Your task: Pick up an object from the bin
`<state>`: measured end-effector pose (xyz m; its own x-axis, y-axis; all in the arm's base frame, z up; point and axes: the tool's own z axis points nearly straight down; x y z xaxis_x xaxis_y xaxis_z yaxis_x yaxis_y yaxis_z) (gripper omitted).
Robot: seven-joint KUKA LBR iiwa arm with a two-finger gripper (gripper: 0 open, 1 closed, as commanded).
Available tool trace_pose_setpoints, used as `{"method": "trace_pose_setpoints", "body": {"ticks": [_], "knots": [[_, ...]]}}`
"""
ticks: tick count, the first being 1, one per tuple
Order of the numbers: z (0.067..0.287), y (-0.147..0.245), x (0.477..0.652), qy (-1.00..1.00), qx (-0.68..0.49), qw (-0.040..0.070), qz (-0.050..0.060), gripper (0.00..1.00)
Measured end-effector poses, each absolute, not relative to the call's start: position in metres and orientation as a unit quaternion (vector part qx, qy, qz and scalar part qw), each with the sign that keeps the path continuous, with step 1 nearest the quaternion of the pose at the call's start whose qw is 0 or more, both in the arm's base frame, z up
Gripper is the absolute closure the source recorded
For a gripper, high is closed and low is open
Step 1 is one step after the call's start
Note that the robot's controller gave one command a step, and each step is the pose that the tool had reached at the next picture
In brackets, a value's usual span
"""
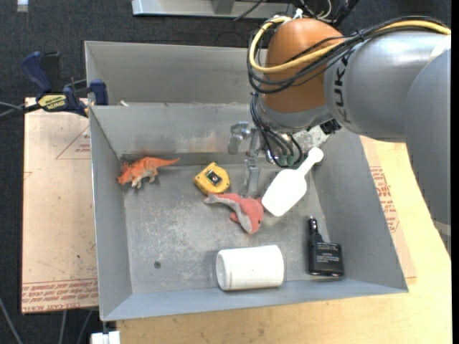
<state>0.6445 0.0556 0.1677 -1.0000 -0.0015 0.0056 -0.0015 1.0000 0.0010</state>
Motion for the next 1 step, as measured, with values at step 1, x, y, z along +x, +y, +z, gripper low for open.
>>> {"method": "trace_pose_setpoints", "body": {"ticks": [1], "knots": [[0.1728, 0.0555, 0.6461, -1.0, 0.0, -0.001, -0.001, 0.0]]}}
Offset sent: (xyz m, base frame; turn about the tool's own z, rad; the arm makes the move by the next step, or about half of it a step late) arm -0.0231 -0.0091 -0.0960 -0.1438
